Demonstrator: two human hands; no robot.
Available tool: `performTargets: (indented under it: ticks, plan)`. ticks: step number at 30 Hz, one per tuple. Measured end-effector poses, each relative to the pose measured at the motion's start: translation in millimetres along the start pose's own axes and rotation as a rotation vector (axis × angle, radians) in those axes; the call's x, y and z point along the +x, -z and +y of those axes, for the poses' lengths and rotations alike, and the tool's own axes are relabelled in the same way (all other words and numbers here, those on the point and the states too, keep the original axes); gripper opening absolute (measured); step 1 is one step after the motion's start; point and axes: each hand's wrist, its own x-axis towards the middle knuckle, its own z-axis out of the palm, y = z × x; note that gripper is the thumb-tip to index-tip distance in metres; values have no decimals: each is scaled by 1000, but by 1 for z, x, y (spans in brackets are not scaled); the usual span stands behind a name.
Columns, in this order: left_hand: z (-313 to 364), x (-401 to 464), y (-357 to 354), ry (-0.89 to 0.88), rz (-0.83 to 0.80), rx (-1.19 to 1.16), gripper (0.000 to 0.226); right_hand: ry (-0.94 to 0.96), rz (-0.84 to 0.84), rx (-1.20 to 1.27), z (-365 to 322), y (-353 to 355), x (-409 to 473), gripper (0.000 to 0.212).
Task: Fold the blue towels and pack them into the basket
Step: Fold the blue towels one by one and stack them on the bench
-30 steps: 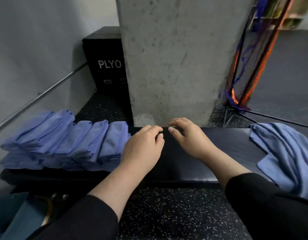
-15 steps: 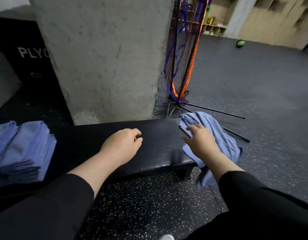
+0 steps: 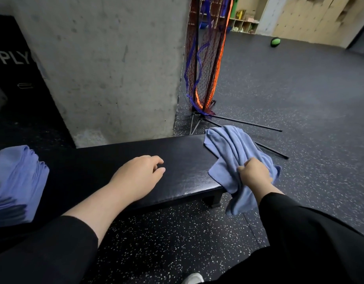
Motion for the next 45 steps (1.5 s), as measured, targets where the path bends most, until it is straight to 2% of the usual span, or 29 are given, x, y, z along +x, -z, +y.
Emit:
performTargets:
  ticks: [3, 6, 9, 12, 14, 18, 20, 25, 27, 29, 33, 35, 37, 41, 45]
  plan:
    - [-1, -1, 0, -4, -3, 11, 35, -23, -7, -6, -6, -1, -1, 27]
    - [-2, -1, 2, -7, 3, 20, 35, 62, 108, 55, -21, 7, -5, 24]
    - [-3, -1, 4, -4, 10, 13, 35, 218, 205, 317, -39, 17, -13, 18]
    - [-5, -2, 6, -4, 12, 6, 36, 293, 260, 611, -58, 31, -27, 14]
    - [-6, -4, 7, -7, 18, 2, 36, 352, 308, 714, -72, 40, -36, 13]
    - [-12, -8, 11, -3, 17, -85, 39, 437, 151, 838, -105, 28, -62, 14]
    - [-17, -8, 10, 12, -13, -183, 44, 488, 37, 890, -126, 18, -81, 20]
    - [-25, -11, 6, 35, -108, -451, 62, 496, -170, 1056, -186, 5, -124, 18]
    - [-32, -9, 7, 53, -105, -481, 50, 446, -288, 1134, -203, -1, -137, 20]
    - [-40, -11, 12, 117, -75, -484, 27, 425, -375, 1177, -217, -5, -146, 20]
    - [-54, -16, 29, 258, 122, -615, 29, 396, -429, 1256, -236, -10, -149, 16]
    - [-58, -19, 40, 320, 245, -697, 29, 363, -483, 1240, -241, -12, -147, 16]
    - [-63, -20, 50, 358, 326, -841, 27, 402, -537, 1081, -242, -18, -146, 16]
    - [-70, -20, 61, 433, 418, -998, 16, 697, -501, 552, -240, -35, -159, 27]
    - [-75, -16, 69, 574, 444, -1204, 20, 944, -759, 352, -233, -28, -184, 22]
